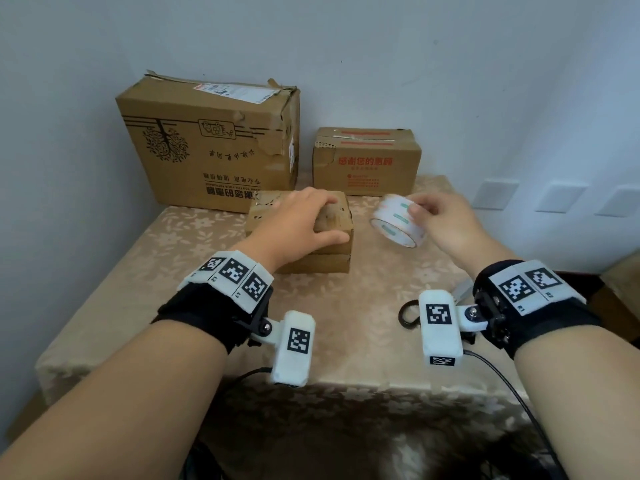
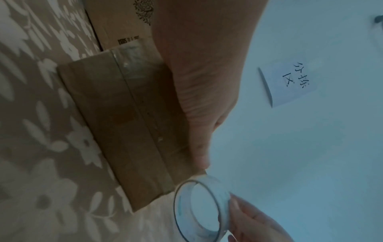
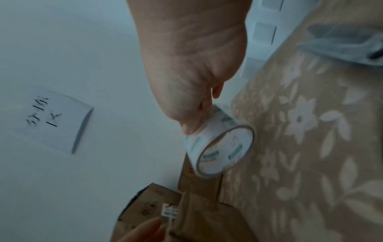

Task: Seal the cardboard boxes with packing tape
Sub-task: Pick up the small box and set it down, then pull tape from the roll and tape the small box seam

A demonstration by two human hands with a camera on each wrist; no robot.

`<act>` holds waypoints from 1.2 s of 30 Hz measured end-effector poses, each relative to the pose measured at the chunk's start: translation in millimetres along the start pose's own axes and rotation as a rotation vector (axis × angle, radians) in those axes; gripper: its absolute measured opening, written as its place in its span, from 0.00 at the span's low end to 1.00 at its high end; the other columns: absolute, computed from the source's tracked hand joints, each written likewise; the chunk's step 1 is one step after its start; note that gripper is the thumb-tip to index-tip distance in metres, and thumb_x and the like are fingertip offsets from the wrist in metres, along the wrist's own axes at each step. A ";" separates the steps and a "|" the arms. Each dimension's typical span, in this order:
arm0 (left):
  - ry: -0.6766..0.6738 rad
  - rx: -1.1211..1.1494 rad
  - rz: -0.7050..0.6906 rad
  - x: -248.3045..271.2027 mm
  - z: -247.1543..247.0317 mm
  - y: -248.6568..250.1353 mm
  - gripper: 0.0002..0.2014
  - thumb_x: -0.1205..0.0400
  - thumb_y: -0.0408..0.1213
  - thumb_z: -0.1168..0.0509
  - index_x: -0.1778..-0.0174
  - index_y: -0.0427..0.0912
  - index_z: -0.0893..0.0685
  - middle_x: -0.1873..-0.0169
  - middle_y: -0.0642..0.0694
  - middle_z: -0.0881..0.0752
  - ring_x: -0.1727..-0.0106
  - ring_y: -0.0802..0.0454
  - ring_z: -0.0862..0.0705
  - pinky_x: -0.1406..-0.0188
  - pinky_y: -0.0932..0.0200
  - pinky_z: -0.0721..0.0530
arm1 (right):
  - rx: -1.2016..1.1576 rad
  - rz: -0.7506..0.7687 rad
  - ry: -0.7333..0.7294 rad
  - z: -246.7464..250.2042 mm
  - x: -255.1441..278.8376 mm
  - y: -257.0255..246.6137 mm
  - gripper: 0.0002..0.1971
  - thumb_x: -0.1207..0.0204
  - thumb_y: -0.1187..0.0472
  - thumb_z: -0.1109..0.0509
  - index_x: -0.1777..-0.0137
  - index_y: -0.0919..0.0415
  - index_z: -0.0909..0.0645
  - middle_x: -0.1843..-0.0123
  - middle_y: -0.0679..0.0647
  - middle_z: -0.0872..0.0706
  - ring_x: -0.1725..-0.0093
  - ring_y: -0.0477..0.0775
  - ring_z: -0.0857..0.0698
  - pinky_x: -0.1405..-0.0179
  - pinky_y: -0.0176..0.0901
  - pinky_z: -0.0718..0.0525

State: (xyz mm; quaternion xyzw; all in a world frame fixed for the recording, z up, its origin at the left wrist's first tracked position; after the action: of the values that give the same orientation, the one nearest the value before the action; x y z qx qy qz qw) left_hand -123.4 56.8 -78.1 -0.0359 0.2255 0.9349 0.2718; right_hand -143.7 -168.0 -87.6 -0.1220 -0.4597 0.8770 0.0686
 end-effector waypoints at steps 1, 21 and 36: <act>0.013 0.141 0.016 2.4 2.9 5.3 0.30 0.20 0.57 0.36 0.24 0.50 0.32 0.28 0.52 0.29 0.28 0.55 0.30 0.28 0.54 0.31 | -0.061 0.048 -0.011 0.3 4.0 -11.4 0.09 0.17 0.64 0.35 0.45 0.55 0.15 0.48 0.49 0.13 0.47 0.48 0.18 0.46 0.40 0.25; 0.050 1.262 0.019 20.3 39.7 22.6 0.07 0.23 0.42 0.35 0.66 0.46 0.18 0.61 0.46 0.15 0.58 0.52 0.19 0.55 0.58 0.23 | -1.050 0.019 -0.280 -29.9 31.2 -84.1 0.13 0.25 0.60 0.34 0.46 0.68 0.20 0.45 0.65 0.16 0.44 0.60 0.18 0.45 0.51 0.18; 0.185 0.806 0.041 26.9 53.6 26.7 0.15 0.14 0.38 0.42 0.68 0.44 0.28 0.74 0.51 0.23 0.74 0.60 0.25 0.76 0.69 0.30 | -0.509 0.100 -0.393 -43.3 37.4 -101.4 0.07 0.38 0.60 0.32 0.63 0.61 0.16 0.63 0.54 0.15 0.56 0.53 0.19 0.52 0.45 0.21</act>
State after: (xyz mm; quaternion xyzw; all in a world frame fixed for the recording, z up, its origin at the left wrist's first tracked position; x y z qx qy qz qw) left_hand -157.3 73.6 -24.4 -0.0058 0.5977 0.7697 0.2243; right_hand -166.9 -67.5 -33.4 0.0138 -0.6623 0.7427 -0.0974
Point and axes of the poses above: each hand's wrist, its own x-axis away from the middle knuckle, its own z-axis out of the back of the hand, y = z × x, the point moved 4 cm from there along -x, towards the middle knuckle
